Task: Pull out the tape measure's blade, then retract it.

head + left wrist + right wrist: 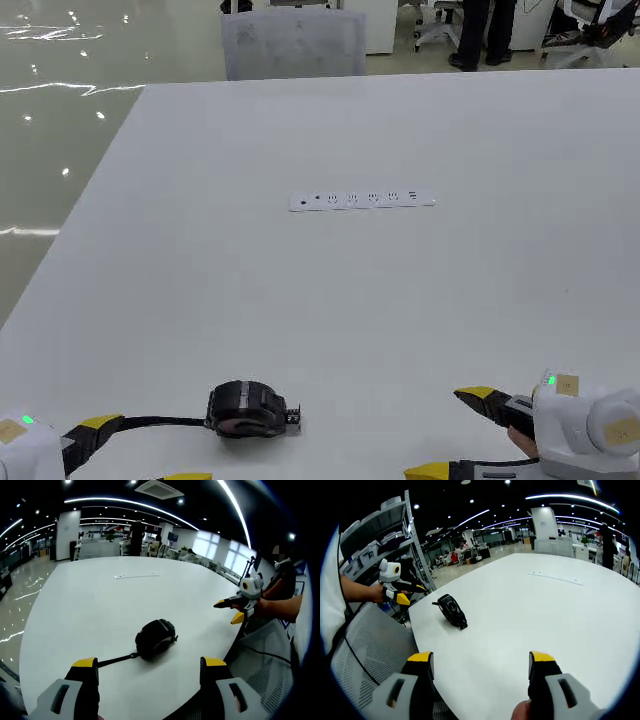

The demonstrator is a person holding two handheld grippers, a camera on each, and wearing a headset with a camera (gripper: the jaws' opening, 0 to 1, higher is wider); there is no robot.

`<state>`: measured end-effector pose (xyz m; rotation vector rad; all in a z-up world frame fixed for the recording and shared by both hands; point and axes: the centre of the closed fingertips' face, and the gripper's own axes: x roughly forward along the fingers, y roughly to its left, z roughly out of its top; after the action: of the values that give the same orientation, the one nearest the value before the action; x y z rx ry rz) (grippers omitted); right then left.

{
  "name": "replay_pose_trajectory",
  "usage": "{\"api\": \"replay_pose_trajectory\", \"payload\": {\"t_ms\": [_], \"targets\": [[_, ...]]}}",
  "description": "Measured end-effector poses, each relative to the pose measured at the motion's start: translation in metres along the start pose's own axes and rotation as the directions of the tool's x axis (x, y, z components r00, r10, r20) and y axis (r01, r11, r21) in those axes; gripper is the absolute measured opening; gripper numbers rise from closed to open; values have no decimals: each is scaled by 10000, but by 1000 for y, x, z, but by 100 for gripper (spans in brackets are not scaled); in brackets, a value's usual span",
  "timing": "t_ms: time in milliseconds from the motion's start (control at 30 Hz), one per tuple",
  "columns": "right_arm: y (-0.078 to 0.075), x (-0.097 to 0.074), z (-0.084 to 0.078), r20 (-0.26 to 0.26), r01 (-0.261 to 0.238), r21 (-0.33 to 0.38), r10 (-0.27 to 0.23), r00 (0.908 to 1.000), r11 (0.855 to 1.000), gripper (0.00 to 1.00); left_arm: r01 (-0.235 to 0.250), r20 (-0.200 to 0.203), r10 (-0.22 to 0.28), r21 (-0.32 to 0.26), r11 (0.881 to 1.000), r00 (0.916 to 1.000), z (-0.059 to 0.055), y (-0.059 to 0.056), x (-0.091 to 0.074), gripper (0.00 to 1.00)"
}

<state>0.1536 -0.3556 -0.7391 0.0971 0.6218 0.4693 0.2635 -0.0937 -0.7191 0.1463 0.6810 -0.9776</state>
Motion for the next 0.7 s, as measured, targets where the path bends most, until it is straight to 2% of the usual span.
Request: {"api": "replay_pose_trajectory", "payload": {"t_ms": [300, 467, 700], "targets": [[-3, -13, -4, 51, 257, 62, -258, 9997, 9996, 84, 70, -90, -70, 4, 10000, 9999, -8, 5, -5, 82], [-3, -22, -11, -126, 304, 7, -304, 9995, 9995, 84, 38, -96, -37, 82, 10000, 9999, -10, 9, -10, 83], [-5, -27, -15, -220, 405, 48, -403, 9989, 9992, 85, 140, -78, -139, 165, 9998, 9999, -12, 7, -15, 83]]}}
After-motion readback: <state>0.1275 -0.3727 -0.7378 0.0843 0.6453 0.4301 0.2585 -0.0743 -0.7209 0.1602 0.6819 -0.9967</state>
